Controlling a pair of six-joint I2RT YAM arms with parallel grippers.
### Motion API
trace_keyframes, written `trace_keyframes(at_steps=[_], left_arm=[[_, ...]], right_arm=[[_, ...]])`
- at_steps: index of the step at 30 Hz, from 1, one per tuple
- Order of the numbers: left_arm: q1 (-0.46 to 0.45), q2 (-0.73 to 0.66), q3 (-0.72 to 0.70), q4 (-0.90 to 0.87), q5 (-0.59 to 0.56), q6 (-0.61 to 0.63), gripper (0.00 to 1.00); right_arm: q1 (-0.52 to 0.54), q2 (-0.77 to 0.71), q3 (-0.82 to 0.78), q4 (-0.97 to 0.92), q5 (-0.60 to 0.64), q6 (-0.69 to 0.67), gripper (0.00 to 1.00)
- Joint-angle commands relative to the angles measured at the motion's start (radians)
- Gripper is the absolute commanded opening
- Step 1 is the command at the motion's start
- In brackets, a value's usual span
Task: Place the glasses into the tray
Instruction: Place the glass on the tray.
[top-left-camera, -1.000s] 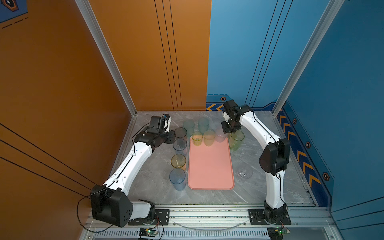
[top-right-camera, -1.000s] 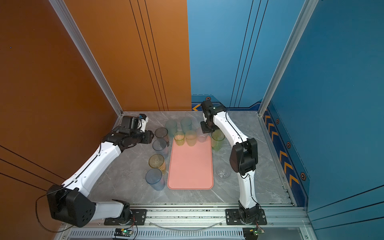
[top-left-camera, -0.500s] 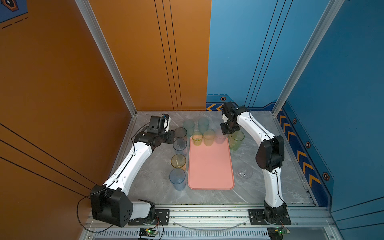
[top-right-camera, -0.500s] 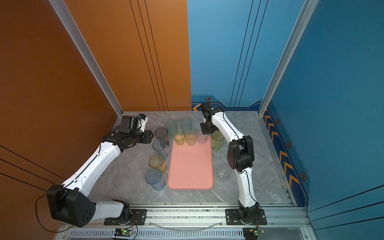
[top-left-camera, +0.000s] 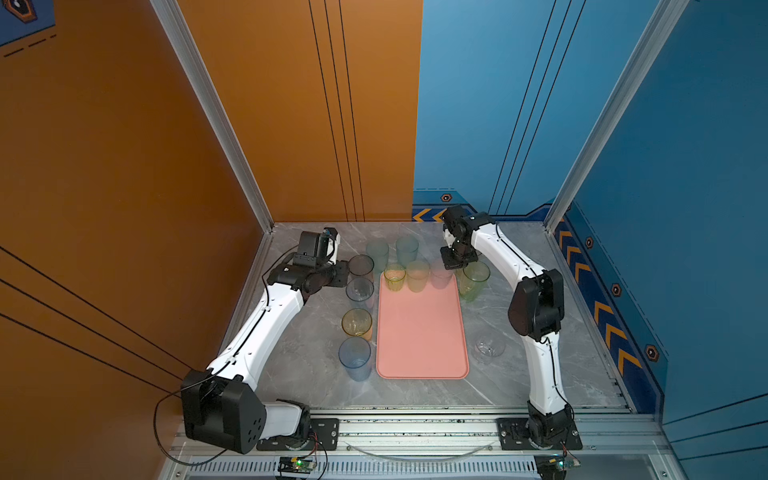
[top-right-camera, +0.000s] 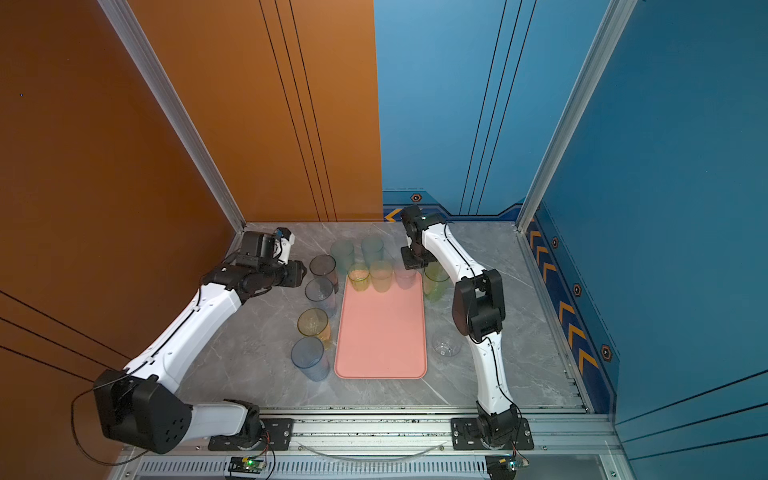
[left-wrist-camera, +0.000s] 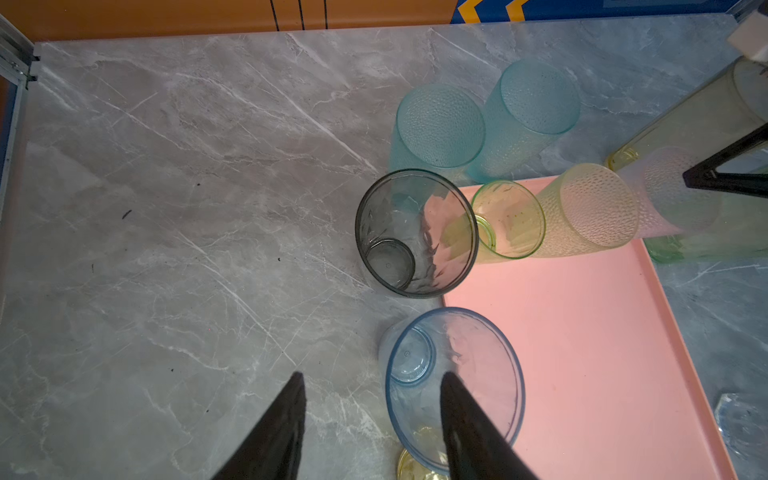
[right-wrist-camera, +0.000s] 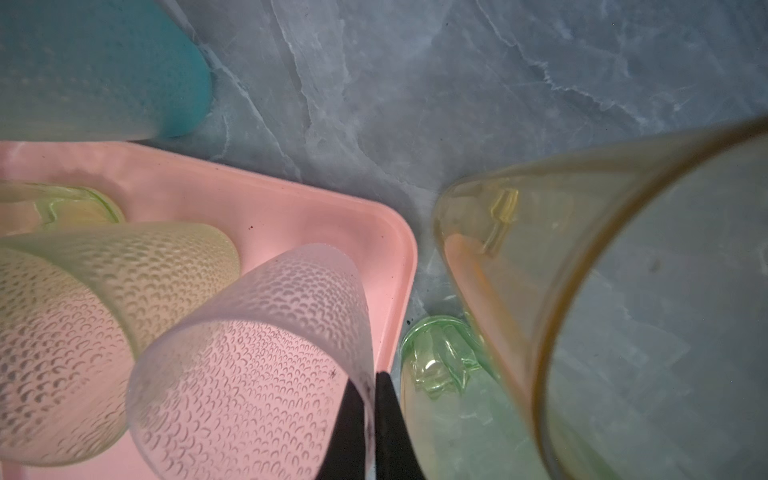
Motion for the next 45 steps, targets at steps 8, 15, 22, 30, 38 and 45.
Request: trace_keyframes(at_steps=[8, 15, 22, 30, 38, 45], left_arm=[[0.009, 0.012, 0.024, -0.024, 0.017, 0.019, 0.54], [0.009, 0.008, 0.021, -0.024, 0.017, 0.018, 0.54], [0.009, 0.007, 0.019, -0.024, 0.017, 0.019, 0.54], [0.009, 0.008, 0.017, -0.023, 0.017, 0.018, 0.54], [0.008, 0.006, 0.017, -0.024, 0.018, 0.018, 0.54], [0.009, 0.003, 0.015, -0.023, 0.017, 0.016, 0.54]], right_arm=[[-0.006, 0.033, 0.031, -0.04, 0.027, -0.022, 0.0], [-0.004, 0.04, 0.035, -0.04, 0.022, -0.019, 0.01], [0.0, 0.04, 0.037, -0.04, 0.015, -0.017, 0.07], [0.005, 0.033, 0.043, -0.04, 0.014, -0.014, 0.15], [0.013, 0.03, 0.05, -0.04, 0.017, -0.014, 0.21], [0.023, 0.022, 0.065, -0.04, 0.02, -0.014, 0.26]])
